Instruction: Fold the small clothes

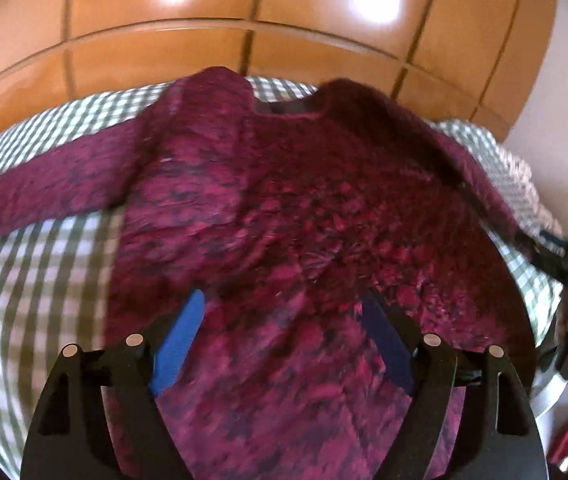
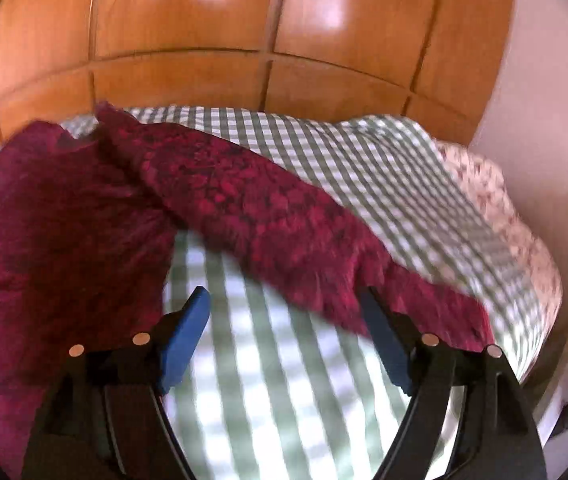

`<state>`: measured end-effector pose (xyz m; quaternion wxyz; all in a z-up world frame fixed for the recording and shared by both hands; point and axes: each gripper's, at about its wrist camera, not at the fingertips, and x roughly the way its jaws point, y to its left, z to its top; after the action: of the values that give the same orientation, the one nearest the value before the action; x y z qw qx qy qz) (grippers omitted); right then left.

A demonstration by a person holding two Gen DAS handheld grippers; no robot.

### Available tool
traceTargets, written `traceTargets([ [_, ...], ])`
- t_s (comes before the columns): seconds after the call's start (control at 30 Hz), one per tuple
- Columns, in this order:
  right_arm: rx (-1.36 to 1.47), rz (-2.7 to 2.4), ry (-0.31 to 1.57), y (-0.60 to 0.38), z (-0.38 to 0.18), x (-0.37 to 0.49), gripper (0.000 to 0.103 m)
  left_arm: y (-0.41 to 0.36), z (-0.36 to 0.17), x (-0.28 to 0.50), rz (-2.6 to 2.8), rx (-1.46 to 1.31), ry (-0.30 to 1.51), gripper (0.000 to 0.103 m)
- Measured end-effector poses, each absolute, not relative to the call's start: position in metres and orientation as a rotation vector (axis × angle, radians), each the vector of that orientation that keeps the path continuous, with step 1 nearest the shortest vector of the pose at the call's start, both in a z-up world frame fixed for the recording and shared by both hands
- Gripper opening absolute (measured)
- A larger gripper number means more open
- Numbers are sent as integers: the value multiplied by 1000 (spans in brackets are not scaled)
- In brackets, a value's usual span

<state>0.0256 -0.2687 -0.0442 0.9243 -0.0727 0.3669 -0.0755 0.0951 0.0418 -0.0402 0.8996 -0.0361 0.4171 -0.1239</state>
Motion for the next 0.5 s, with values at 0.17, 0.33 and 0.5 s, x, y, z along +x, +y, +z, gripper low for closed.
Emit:
traceTargets([
  [0.17,-136,-209,819,-290,-61,77,13,33,-67,113,-253,-25,931,81],
  [0.33,-155,-344,763,-321,-42,129,12,34,-78,116,-280,-38,922,89],
  [0.5,-205,-448,740,-335,-30,186,23,33,-80,118,-289,-37,917,91],
])
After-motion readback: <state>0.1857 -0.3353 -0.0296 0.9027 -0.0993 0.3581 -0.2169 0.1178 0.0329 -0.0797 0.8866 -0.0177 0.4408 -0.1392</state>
